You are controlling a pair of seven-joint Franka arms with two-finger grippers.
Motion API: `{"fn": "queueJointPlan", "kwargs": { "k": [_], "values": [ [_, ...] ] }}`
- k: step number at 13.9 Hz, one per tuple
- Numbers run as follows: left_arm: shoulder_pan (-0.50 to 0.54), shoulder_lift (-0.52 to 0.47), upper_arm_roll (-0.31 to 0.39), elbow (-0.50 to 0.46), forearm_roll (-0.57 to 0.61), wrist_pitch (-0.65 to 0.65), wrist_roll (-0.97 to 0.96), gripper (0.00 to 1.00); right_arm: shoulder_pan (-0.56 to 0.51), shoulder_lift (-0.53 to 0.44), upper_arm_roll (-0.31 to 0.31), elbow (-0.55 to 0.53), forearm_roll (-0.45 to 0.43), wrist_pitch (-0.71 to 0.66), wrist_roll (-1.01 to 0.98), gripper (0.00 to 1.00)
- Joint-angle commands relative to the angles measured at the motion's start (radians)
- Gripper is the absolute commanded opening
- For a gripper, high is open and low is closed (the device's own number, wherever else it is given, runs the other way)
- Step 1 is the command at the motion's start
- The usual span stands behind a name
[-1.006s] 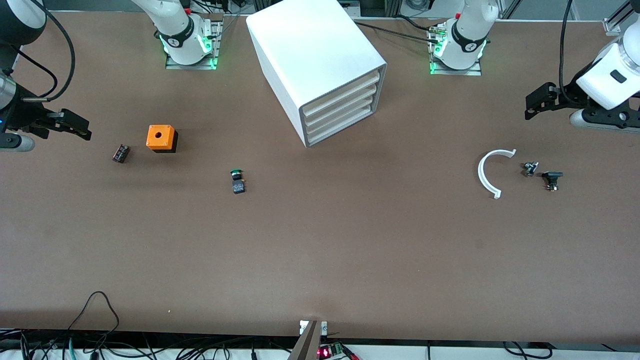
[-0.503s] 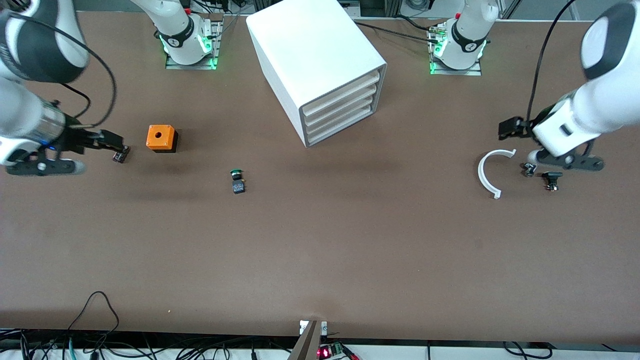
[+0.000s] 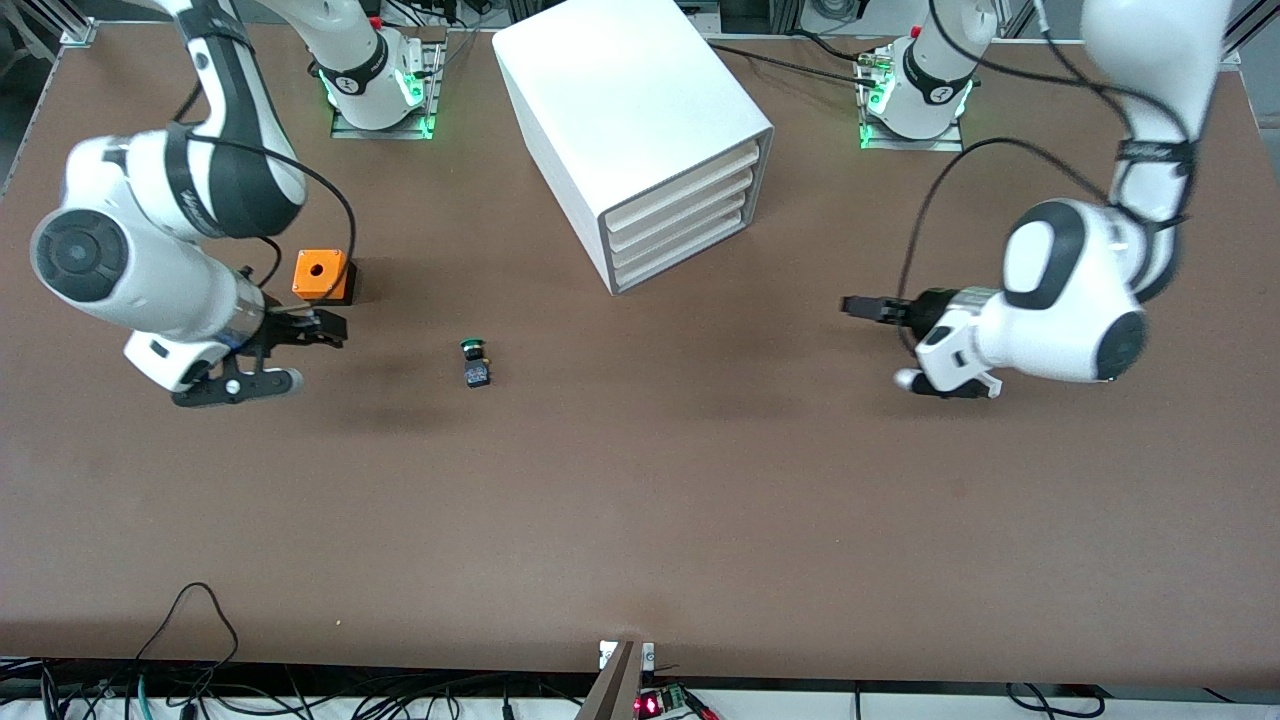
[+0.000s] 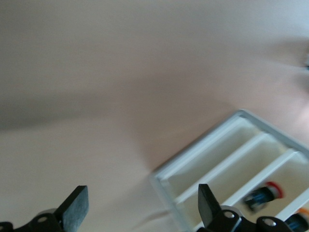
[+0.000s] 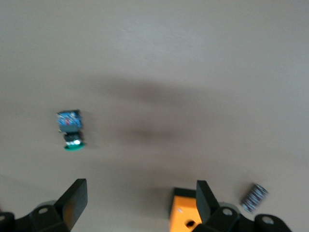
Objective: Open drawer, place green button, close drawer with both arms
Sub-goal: 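Reach the right gripper to the green button while the left gripper reaches the drawer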
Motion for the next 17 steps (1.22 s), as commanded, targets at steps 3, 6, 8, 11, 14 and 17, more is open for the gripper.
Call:
{"fn": "queueJointPlan", "kwargs": {
  "k": [3,6,8,11,14,17],
  "values": [
    [-0.106,0.093,-0.043,-0.096,-0.327,0.075,0.185,1.00,0.005,0.062,0.076,-0.007,0.070,0.055,-0.006,1.00],
    [-0.140,0.113,-0.053,-0.193,-0.475,0.125,0.360,1.00,0.005,0.112,0.129,-0.028,0.043,0.107,-0.006,1.00],
    [-0.148,0.120,-0.078,-0.225,-0.507,0.132,0.391,1.00,0.007,0.128,0.166,-0.074,0.026,0.188,-0.006,1.00],
    [-0.159,0.123,-0.121,-0.256,-0.542,0.150,0.391,0.99,0.007,0.131,0.172,-0.166,0.001,0.321,-0.006,1.00],
    [-0.165,0.124,-0.181,-0.308,-0.595,0.257,0.393,0.96,0.008,0.143,0.176,-0.209,-0.037,0.386,0.000,1.00],
    [-0.177,0.132,-0.193,-0.322,-0.601,0.290,0.394,0.62,0.011,0.178,0.191,-0.211,-0.037,0.424,0.003,1.00]
  ]
}}
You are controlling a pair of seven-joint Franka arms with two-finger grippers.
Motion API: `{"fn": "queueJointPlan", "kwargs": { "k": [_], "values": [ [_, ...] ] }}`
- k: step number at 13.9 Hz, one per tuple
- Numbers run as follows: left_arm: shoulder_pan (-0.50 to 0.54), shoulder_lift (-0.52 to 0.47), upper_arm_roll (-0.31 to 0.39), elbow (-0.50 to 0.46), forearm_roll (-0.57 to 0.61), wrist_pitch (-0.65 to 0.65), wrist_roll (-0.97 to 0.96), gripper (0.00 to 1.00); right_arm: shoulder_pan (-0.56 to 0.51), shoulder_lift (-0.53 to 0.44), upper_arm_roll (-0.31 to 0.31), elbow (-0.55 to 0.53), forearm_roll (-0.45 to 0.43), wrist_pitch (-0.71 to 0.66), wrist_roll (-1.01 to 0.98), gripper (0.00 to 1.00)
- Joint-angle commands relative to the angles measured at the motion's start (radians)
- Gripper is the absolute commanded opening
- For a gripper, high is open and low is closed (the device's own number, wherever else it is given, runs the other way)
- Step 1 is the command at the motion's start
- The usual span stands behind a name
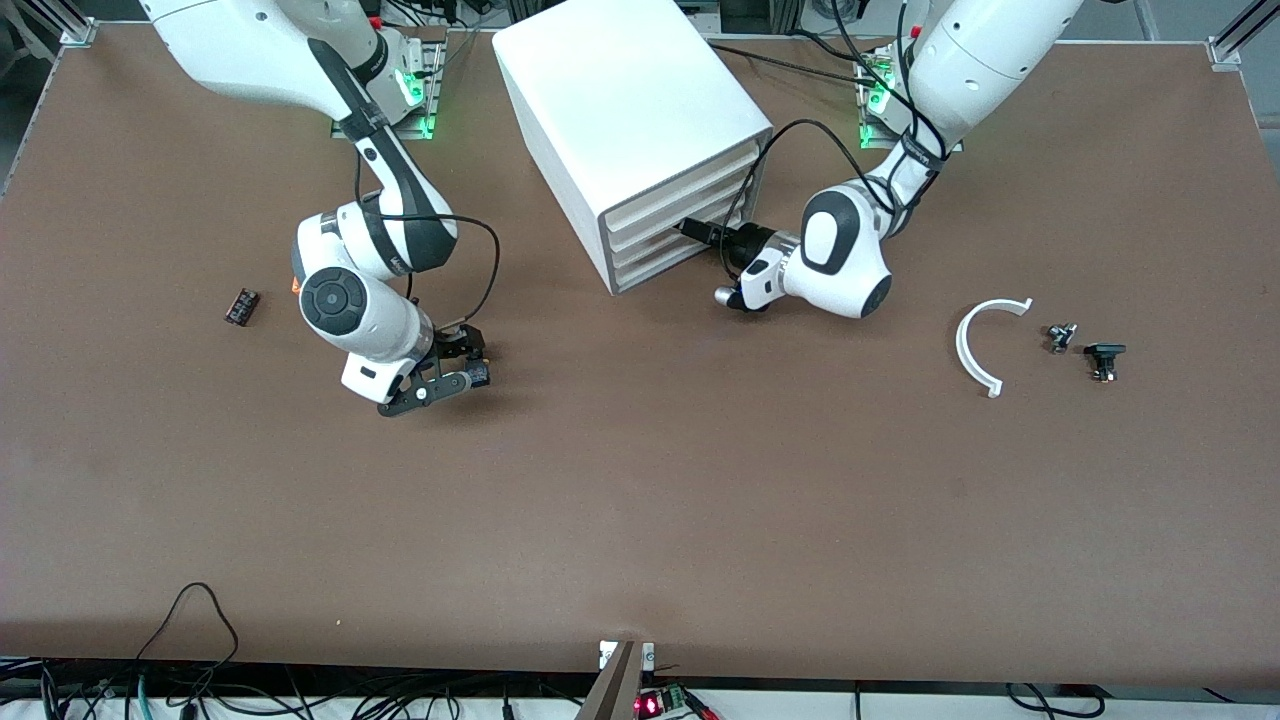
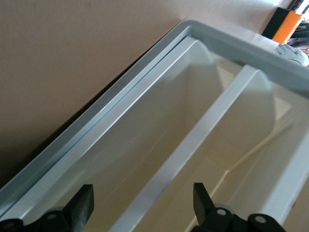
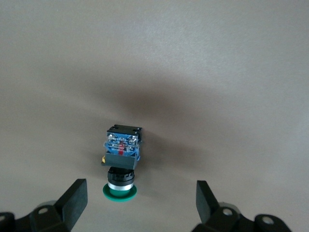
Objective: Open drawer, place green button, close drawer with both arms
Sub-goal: 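Pull the drawer open with the left gripper while the right gripper grasps the button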
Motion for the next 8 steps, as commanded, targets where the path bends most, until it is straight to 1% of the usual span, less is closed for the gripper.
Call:
{"fn": "queueJointPlan", "kwargs": {
  "k": [1,2,3,5,8],
  "values": [
    [-0.009,-0.006,-0.005,-0.026,-0.030,0.019,0.033,0.32,0.001,0.025,0.022,-0.010,-0.015,0.058,0.005,1.00],
    [-0.011,-0.006,-0.005,-0.026,-0.030,0.019,0.036,0.04,0.004,0.034,0.022,-0.008,-0.015,0.070,0.011,1.00],
    [-0.011,-0.007,-0.005,-0.027,-0.031,0.019,0.036,0.00,0.012,0.047,0.024,-0.008,-0.015,0.084,0.026,1.00],
    [-0.002,-0.009,0.001,-0.023,-0.027,0.022,0.035,0.00,0.023,0.064,0.022,-0.008,-0.016,0.101,0.032,1.00],
    [0.028,-0.024,0.085,0.002,-0.013,0.097,0.033,0.00,0.024,0.094,0.022,-0.004,-0.015,0.119,0.034,1.00]
  ]
}}
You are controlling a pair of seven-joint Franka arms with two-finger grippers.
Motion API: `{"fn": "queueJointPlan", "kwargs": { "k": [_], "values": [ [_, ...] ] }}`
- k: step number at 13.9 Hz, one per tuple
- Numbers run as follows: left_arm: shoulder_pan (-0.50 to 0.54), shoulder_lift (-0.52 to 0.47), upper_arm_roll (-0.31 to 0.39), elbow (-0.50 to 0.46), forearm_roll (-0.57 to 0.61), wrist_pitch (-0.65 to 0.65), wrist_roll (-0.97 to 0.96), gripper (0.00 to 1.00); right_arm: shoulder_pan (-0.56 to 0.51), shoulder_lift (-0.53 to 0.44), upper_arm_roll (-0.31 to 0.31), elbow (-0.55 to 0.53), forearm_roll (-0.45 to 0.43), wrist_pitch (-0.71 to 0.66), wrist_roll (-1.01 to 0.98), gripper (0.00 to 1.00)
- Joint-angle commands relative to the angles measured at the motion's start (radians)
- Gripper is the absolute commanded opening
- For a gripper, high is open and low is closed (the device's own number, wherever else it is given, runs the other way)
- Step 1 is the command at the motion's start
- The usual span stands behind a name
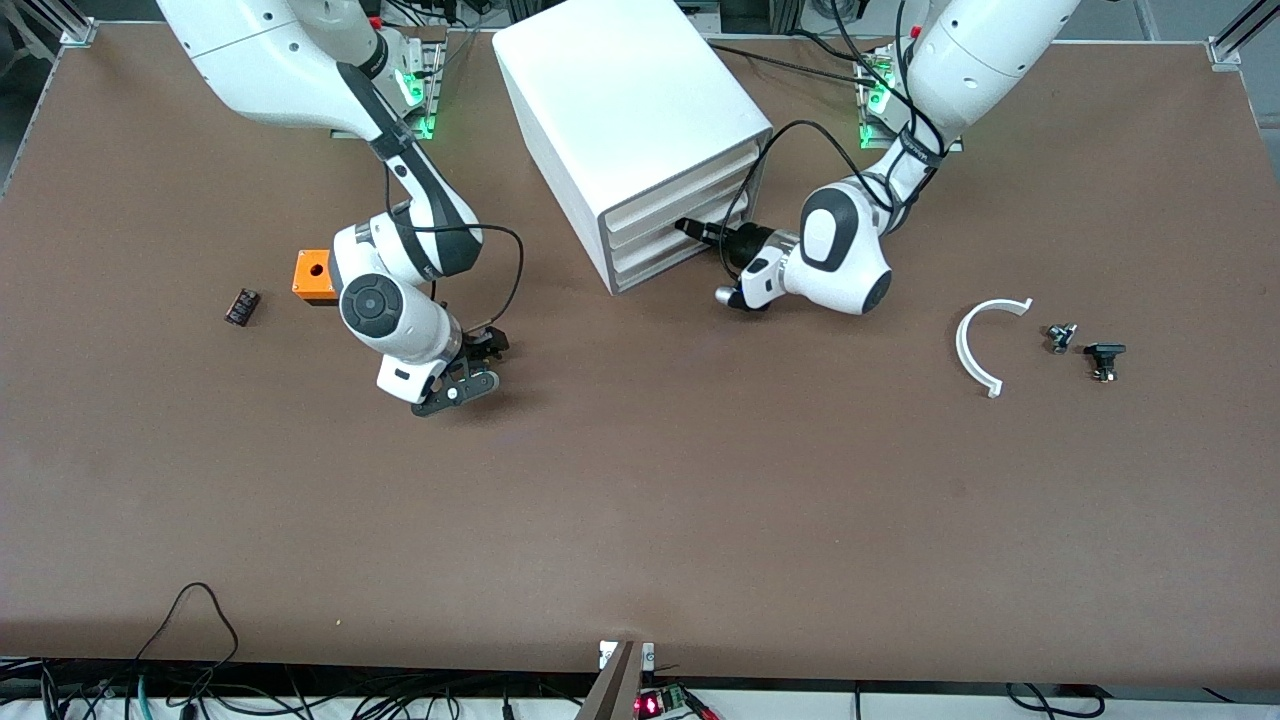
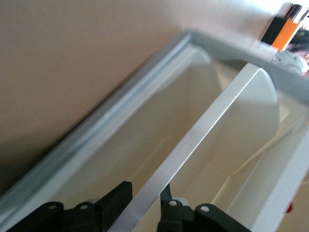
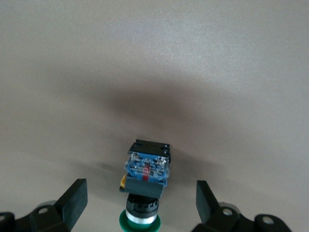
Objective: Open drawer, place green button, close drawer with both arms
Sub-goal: 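Pull the drawer open with the left gripper while the right gripper grasps the button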
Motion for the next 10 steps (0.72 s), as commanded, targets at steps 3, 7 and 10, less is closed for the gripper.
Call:
{"fn": "queueJointPlan", "kwargs": {
  "k": [3,7,10],
  "values": [
    [0.046,-0.017,0.136,0.067,0.000,0.078,0.012,0.00,0.001,0.029,0.004,0.001,-0.015,0.037,0.025,1.00],
    [0.072,-0.075,0.136,0.076,-0.002,0.110,0.004,1.00,0.001,0.051,0.001,0.001,-0.009,0.037,0.026,0.87],
    [0.119,-0.159,0.137,0.075,0.061,0.144,0.009,1.00,0.001,0.054,0.002,0.002,-0.015,0.036,0.101,0.60]
  ]
}}
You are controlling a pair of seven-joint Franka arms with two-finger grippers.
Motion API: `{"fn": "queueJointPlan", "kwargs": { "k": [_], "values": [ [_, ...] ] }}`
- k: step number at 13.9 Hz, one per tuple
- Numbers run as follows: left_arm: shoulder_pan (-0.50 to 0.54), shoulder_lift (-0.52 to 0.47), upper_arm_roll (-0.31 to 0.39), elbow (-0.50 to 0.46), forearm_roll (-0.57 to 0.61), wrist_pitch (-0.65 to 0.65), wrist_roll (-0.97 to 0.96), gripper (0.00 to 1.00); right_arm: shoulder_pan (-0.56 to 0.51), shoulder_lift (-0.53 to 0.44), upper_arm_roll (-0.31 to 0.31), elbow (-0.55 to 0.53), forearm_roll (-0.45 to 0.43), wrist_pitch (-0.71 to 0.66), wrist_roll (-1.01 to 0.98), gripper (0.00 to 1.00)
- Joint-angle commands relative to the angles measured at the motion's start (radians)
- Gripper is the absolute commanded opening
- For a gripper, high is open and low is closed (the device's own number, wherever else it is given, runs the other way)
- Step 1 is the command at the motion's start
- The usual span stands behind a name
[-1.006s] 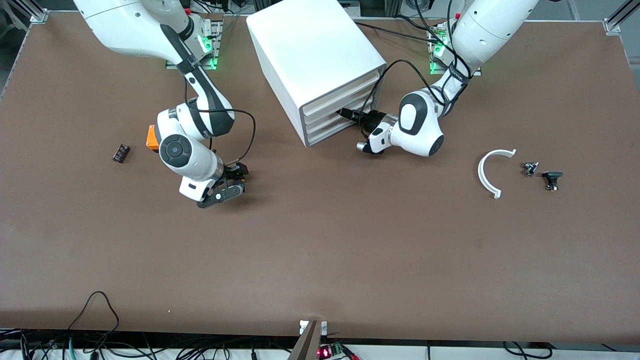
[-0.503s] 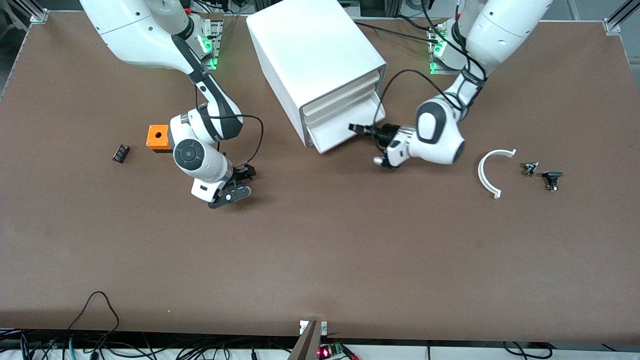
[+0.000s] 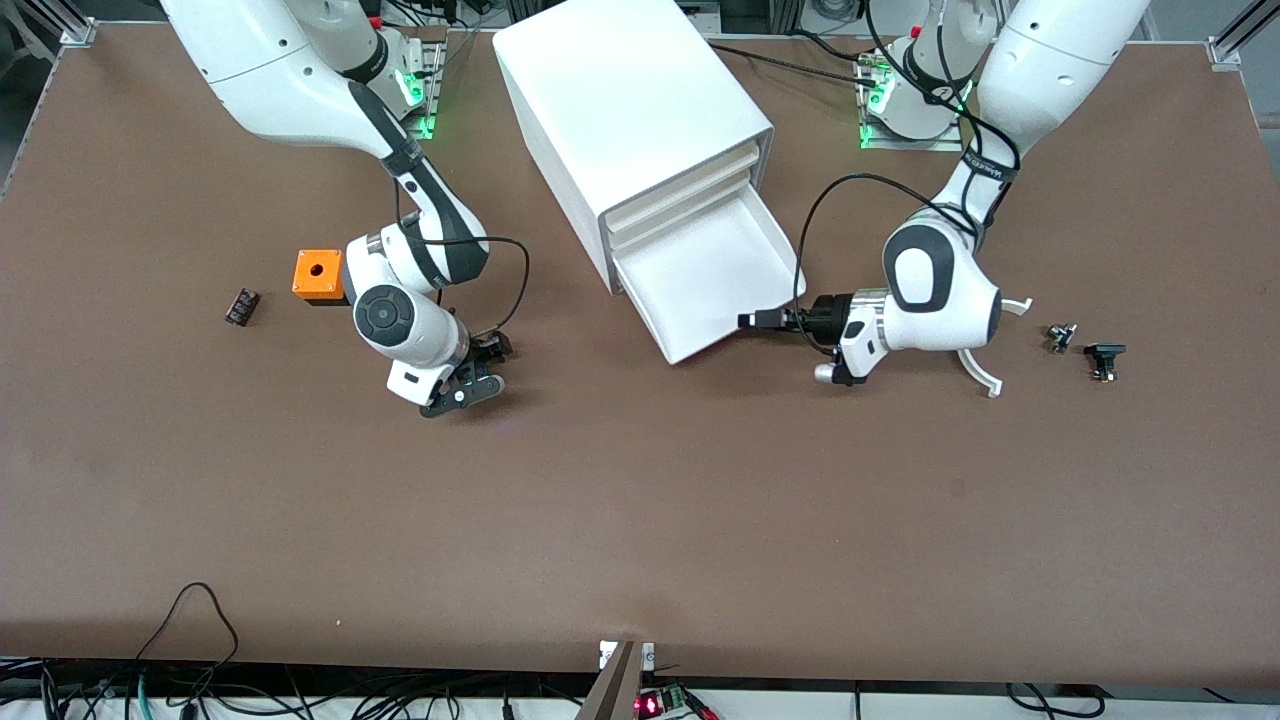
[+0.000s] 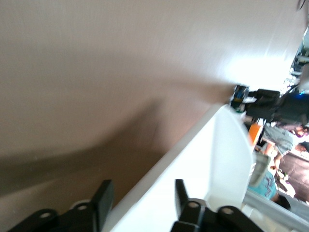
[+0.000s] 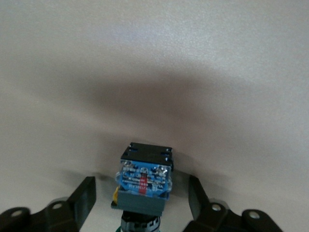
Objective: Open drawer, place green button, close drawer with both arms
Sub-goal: 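Release the drawer handle and draw the left gripper back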
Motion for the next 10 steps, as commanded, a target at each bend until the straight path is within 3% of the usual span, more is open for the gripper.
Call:
{"fn": "queueJointPlan", "kwargs": {
  "k": [1,4,7,10],
  "values": [
    [0.060,-0.136,0.003,-0.017,0.149,0.011,-0.023,1.00,0.000,0.006,0.004,0.002,-0.016,0.011,0.068,0.53],
    [0.145,-0.261,0.003,-0.017,0.334,0.041,-0.028,1.00,0.000,0.005,0.005,0.011,-0.014,0.009,0.065,0.39],
    [0.254,-0.376,0.026,-0.015,0.362,0.060,-0.025,1.00,0.000,-0.005,0.005,0.028,-0.014,0.005,0.047,0.37],
    [0.258,-0.484,0.105,0.065,0.668,-0.105,-0.031,1.00,0.000,-0.058,0.005,0.051,-0.014,-0.029,-0.019,0.38]
  ]
}}
